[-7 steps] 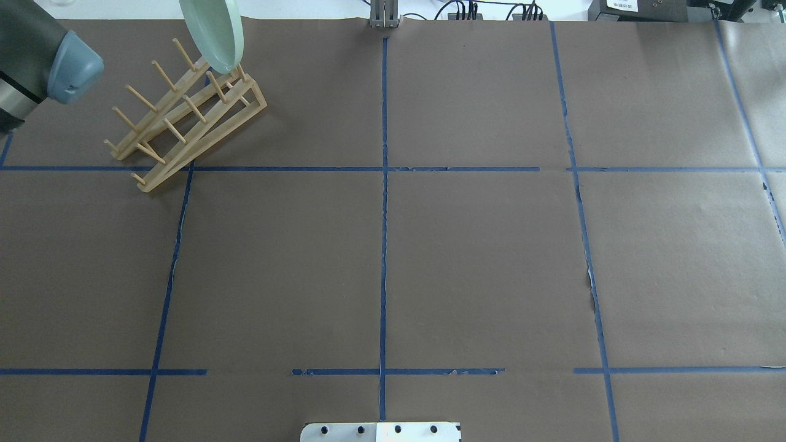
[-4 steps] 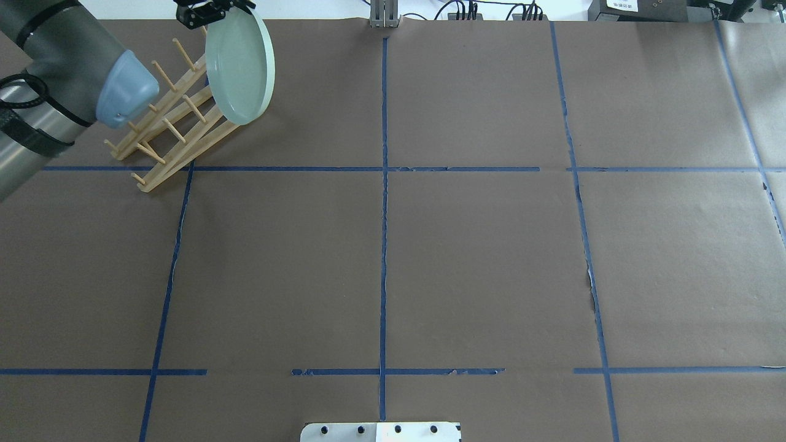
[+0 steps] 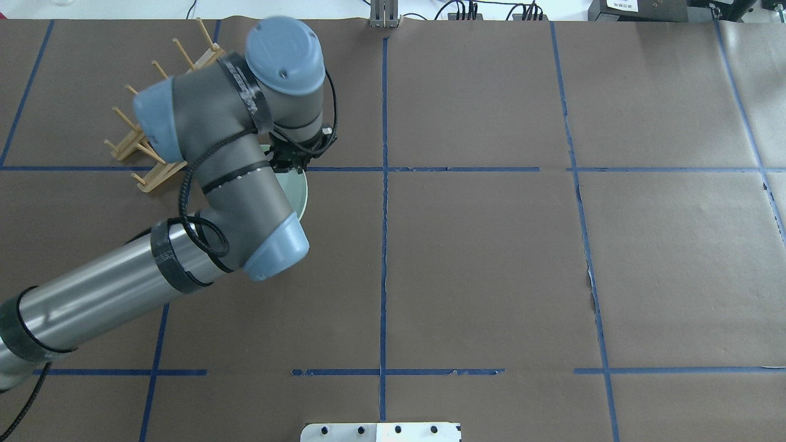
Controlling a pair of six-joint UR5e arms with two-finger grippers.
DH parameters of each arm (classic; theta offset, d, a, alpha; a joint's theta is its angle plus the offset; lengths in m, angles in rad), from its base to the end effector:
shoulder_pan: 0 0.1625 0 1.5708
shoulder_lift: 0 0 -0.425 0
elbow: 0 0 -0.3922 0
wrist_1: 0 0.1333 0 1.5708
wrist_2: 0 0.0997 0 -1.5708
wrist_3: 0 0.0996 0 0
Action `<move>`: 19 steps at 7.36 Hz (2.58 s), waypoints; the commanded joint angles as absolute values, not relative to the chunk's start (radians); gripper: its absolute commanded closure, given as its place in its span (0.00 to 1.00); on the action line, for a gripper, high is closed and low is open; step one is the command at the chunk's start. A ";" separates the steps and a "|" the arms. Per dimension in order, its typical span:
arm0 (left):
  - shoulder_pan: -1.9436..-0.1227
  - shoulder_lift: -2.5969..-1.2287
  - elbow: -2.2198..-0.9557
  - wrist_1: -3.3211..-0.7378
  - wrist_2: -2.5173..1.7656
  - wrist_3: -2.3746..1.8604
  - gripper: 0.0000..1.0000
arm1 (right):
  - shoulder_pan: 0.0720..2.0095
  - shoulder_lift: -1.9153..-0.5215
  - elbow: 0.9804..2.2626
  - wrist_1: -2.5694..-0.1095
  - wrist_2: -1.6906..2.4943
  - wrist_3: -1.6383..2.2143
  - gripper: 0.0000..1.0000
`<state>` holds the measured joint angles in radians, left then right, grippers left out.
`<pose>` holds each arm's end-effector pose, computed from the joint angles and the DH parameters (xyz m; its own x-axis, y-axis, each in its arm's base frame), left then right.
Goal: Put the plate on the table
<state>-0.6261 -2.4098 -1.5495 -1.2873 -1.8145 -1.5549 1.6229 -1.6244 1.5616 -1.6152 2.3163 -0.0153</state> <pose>0.5189 -0.5101 0.1928 0.7048 -0.4906 -0.5124 0.4580 0.8663 -0.1996 0.0896 -0.4559 0.6949 0.7307 0.0955 0.6760 -0.0406 0.9945 -0.0967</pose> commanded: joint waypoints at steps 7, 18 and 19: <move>-0.497 -2.372 -1.556 -1.371 -1.729 -1.523 0.00 | 1.623 -1.624 1.562 -1.615 2.316 -0.015 0.00; -1.552 -1.582 -1.652 -1.477 -2.273 0.170 0.00 | 1.623 -1.624 1.562 -1.615 2.316 -0.015 0.00; -1.569 -1.580 -1.611 -1.477 -2.278 0.175 0.00 | 1.623 -1.624 1.560 -1.615 2.316 -0.015 0.00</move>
